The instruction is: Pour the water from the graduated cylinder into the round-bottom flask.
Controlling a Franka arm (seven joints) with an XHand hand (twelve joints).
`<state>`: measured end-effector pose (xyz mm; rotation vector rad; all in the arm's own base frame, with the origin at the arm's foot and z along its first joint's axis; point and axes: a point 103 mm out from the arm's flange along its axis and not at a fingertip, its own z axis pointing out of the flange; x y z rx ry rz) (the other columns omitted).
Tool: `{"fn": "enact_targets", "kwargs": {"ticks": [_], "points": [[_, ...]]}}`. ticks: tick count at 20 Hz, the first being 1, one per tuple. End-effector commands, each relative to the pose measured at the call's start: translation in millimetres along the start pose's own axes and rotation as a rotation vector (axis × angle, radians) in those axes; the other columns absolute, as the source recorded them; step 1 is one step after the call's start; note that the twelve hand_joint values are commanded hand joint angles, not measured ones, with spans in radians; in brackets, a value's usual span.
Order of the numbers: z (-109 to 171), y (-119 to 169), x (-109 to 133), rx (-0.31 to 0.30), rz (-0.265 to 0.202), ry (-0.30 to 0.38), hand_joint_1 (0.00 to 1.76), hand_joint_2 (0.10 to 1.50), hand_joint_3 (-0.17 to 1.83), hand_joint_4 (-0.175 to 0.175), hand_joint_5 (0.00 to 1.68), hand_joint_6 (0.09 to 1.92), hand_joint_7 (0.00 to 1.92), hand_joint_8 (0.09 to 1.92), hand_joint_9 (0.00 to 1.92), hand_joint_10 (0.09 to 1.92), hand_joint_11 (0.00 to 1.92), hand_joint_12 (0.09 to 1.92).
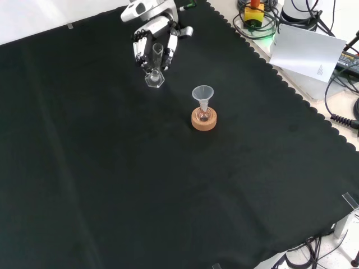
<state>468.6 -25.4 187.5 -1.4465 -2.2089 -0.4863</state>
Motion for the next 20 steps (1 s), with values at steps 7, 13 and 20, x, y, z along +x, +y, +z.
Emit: {"fn": "enact_targets", "kwargs": {"ticks": [7,13,20], "points": [[-15.7,-49.5,11.5,0.153,0.069,-0.127,1.27,1.1,0.0,-0.175,1.0,0.96,1.04,0.95,1.39,0.13,1.16,0.85],[-16.2,-61.1,18.1,0.294,0.114,-0.181,1.27,1.09,0.0,-0.175,1.01,0.95,1.04,0.93,1.4,0.12,1.17,0.84],[-12.4,-70.7,19.9,0.414,0.137,-0.223,1.27,1.09,0.0,-0.175,1.02,0.94,1.05,0.92,1.41,0.1,1.18,0.83]]}}
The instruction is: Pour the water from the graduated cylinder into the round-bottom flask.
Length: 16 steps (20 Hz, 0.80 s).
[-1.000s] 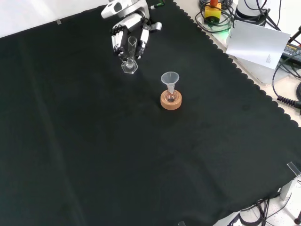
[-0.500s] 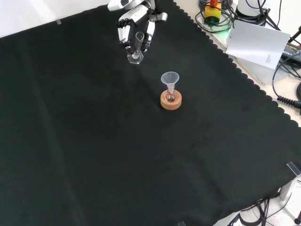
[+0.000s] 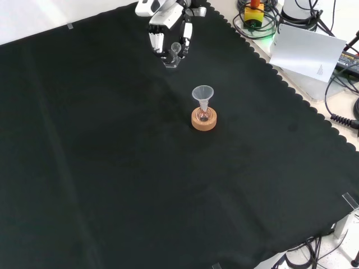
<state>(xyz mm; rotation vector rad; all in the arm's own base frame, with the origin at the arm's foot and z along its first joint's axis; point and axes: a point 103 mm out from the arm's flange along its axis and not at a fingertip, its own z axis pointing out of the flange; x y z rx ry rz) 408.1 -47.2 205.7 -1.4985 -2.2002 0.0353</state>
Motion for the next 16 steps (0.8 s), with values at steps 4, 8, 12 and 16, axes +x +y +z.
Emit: {"fn": "enact_targets", "kwargs": {"ticks": [4,8,12,16], "points": [[6.1,-12.8,9.8,0.162,0.013,-0.078,1.27,1.09,0.0,-0.175,1.02,0.93,1.05,0.92,1.42,0.1,1.18,0.83],[6.4,-15.1,16.3,0.208,0.011,-0.11,1.27,1.09,0.0,-0.175,1.02,0.93,1.06,0.92,1.42,0.1,1.19,0.83],[10.5,-13.5,24.5,0.253,0.009,-0.132,1.27,1.09,0.0,-0.175,1.02,0.93,1.06,0.91,1.43,0.1,1.19,0.83],[14.8,-10.0,29.5,0.305,0.028,-0.158,1.27,1.09,0.0,-0.175,1.03,0.92,1.06,0.91,1.44,0.1,1.19,0.83]]}}
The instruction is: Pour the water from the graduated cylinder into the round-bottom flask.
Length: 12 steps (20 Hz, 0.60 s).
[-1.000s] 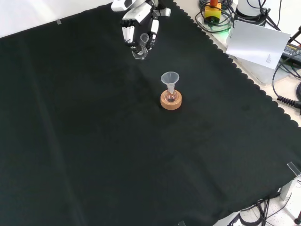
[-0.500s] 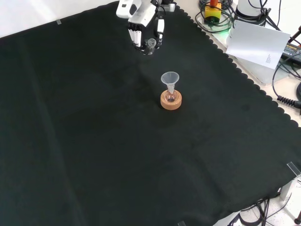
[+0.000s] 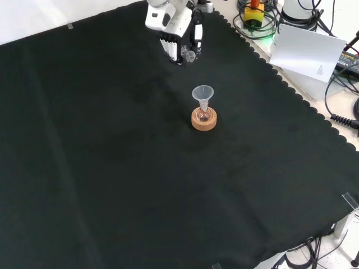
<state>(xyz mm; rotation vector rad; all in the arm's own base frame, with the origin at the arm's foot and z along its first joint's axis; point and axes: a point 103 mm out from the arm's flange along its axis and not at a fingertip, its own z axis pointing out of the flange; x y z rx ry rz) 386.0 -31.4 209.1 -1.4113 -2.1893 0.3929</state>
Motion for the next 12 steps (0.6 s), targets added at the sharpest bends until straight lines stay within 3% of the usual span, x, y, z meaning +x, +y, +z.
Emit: {"fn": "enact_targets", "kwargs": {"ticks": [1,12], "points": [[3.6,5.5,9.4,0.078,0.017,-0.037,1.27,1.09,0.0,-0.175,1.03,0.92,1.06,0.9,1.44,0.1,1.19,0.82],[4.0,12.2,23.9,0.201,0.046,-0.112,1.27,1.08,0.0,-0.175,1.03,0.92,1.07,0.9,1.44,0.09,1.2,0.82]]}}
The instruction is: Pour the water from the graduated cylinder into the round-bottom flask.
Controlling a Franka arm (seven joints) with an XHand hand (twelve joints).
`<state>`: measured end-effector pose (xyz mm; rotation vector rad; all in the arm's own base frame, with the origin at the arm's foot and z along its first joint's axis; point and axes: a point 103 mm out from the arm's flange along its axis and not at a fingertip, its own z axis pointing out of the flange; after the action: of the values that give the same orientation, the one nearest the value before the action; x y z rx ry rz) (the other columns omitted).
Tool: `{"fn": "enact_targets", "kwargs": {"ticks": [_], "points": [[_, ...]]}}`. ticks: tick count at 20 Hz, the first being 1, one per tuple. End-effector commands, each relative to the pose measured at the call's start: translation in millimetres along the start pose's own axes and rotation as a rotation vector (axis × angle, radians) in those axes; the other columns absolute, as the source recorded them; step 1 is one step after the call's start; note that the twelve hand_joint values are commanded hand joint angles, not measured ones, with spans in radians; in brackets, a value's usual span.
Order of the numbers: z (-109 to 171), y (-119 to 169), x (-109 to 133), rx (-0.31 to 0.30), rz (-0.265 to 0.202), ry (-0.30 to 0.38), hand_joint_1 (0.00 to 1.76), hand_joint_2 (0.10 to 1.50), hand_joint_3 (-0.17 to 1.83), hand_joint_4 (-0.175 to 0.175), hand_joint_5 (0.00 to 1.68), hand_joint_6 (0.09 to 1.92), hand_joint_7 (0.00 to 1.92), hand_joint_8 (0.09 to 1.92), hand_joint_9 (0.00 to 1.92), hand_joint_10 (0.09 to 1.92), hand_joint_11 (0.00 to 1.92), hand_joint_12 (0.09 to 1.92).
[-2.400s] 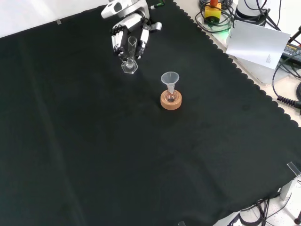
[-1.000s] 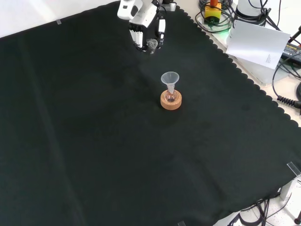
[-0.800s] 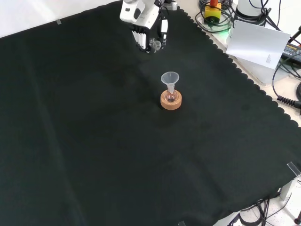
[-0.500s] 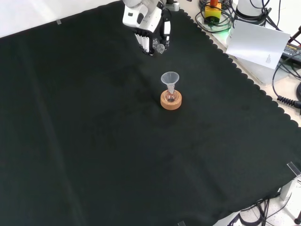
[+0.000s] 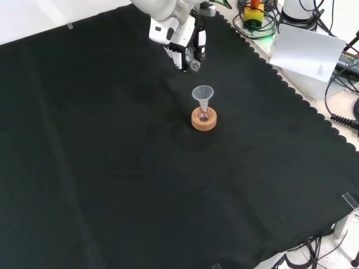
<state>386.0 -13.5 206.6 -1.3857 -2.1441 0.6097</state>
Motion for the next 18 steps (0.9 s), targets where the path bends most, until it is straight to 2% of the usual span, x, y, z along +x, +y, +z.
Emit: {"fn": "enact_targets", "kwargs": {"ticks": [1,11,18], "points": [[0.8,4.1,10.3,0.07,0.008,-0.051,1.27,1.08,0.0,-0.175,1.03,0.91,1.07,0.9,1.44,0.09,1.2,0.82],[-0.9,11.6,19.6,0.165,0.037,-0.121,1.27,1.08,0.0,-0.175,1.03,0.91,1.07,0.9,1.45,0.09,1.21,0.81],[-2.6,17.7,26.2,0.23,0.061,-0.137,1.27,1.08,0.0,-0.175,1.03,0.91,1.07,0.89,1.45,0.09,1.21,0.81]]}}
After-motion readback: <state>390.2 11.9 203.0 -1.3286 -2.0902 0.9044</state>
